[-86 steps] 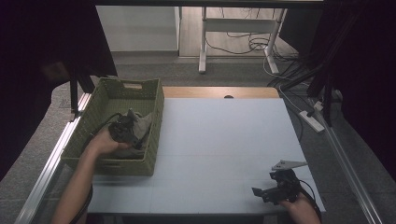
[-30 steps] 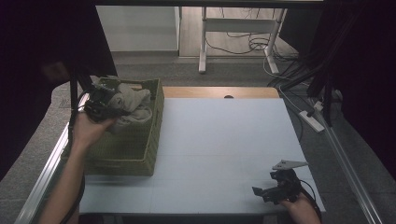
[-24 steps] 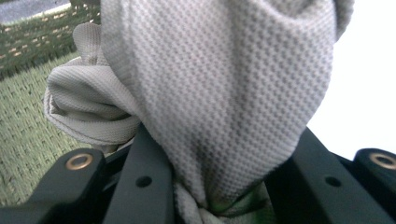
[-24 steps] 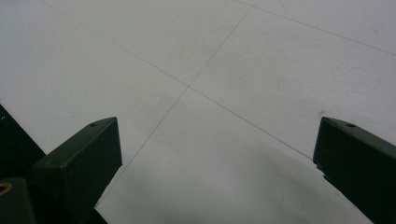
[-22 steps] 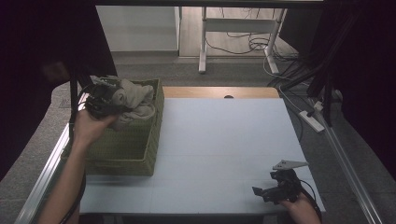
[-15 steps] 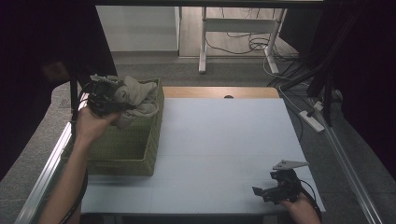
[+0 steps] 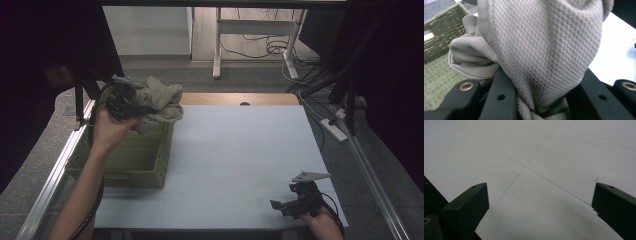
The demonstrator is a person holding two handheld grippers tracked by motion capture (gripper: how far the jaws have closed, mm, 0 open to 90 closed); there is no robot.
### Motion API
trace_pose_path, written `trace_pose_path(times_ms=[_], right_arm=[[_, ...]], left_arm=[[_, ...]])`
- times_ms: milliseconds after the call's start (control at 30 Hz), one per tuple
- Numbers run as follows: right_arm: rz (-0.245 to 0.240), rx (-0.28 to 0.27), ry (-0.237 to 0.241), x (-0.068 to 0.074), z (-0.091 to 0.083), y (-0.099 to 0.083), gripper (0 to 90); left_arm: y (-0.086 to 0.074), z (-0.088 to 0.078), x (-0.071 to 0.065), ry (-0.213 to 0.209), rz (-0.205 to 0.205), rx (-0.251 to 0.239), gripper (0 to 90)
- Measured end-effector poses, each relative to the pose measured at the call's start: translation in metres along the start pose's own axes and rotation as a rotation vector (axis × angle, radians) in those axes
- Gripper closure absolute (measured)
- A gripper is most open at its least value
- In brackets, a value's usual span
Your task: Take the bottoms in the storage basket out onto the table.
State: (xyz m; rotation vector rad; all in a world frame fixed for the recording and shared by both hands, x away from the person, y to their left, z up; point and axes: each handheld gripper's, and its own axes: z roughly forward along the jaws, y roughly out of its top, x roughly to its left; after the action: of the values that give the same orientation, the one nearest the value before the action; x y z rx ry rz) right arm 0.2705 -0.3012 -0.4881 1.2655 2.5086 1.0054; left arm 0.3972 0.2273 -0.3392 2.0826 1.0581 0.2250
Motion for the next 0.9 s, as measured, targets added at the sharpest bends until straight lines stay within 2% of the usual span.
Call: trace_pose_path(times_ms=[400, 533, 900], right_arm=[[-0.001, -0.002, 0.003, 0.0, 0.0, 0.0, 1.0], [-0.001, -0.004, 0.003, 0.0, 0.0, 0.0, 1.0], [0.002, -0.009, 0.002, 0.0, -0.001, 0.0, 1.0]], left_arm=[[0.017, 0.017, -0.022, -0.034, 0.048, -0.006, 72.2], [0.024, 0.024, -0.032, -0.05, 0.076, -0.007, 72.2], [0.034, 0.042, -0.054, -0.09, 0.112, -0.016, 72.1]])
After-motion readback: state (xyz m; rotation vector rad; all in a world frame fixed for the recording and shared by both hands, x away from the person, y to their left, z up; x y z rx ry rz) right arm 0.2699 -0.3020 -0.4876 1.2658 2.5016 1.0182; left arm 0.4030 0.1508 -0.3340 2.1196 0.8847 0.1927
